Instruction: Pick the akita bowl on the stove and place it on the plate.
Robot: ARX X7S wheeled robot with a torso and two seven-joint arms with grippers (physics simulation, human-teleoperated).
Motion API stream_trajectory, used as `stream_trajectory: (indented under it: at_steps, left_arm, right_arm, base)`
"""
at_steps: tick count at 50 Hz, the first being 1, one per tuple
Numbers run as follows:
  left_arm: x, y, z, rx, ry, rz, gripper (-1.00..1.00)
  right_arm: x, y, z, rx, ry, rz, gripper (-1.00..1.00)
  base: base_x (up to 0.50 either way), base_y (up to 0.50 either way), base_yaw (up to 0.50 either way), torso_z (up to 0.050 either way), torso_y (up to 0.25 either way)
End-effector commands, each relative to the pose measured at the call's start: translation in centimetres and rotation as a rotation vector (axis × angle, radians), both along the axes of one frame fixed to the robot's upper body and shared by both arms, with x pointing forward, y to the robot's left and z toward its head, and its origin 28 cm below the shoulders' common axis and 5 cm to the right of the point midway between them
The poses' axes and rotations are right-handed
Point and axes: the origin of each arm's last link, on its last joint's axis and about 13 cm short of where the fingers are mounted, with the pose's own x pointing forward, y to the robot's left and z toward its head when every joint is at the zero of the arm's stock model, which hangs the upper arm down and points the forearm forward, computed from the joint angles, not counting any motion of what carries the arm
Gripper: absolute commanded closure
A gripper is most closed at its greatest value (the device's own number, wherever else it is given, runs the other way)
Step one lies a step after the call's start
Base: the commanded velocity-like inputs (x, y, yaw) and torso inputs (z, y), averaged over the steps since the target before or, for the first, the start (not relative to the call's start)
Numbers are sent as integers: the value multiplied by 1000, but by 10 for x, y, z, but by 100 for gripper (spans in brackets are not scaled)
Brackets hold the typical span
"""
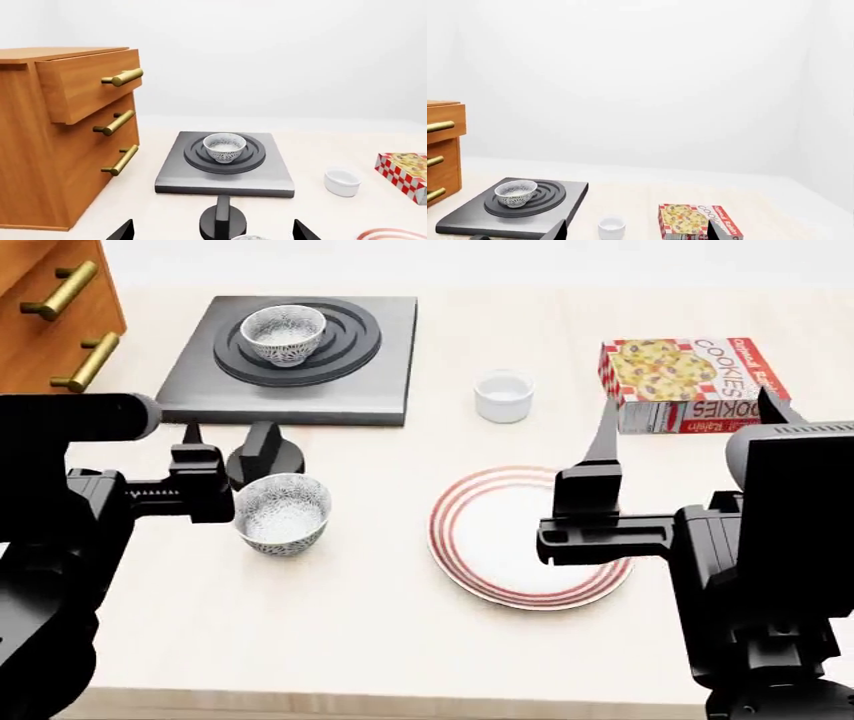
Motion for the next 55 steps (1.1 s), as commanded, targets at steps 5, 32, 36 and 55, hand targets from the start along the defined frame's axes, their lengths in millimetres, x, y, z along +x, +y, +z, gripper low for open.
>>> stream_trajectory:
  at_steps: [5, 32, 36, 55]
  left_arm:
    - [0, -1, 2, 2, -5, -12, -100]
    - [-2, -1, 0, 6, -5, -22, -100]
    - [-2, -1, 0, 5, -3, -21, -100]
    - [-1, -1, 3, 1, -12, -28, -100]
  right_arm:
    - [0, -1, 0, 6, 0, -3, -100]
    - [-1, 0, 1, 8, 0, -8, -100]
    - [-1, 0, 1, 1, -1, -4, -100]
    - [1, 0, -1, 7, 8, 0, -100]
  base:
    - [0, -284, 0, 0, 0]
    - [0, -248, 0, 0, 0]
    - [0, 0, 0, 0, 0]
    - [76, 0, 0, 0, 0]
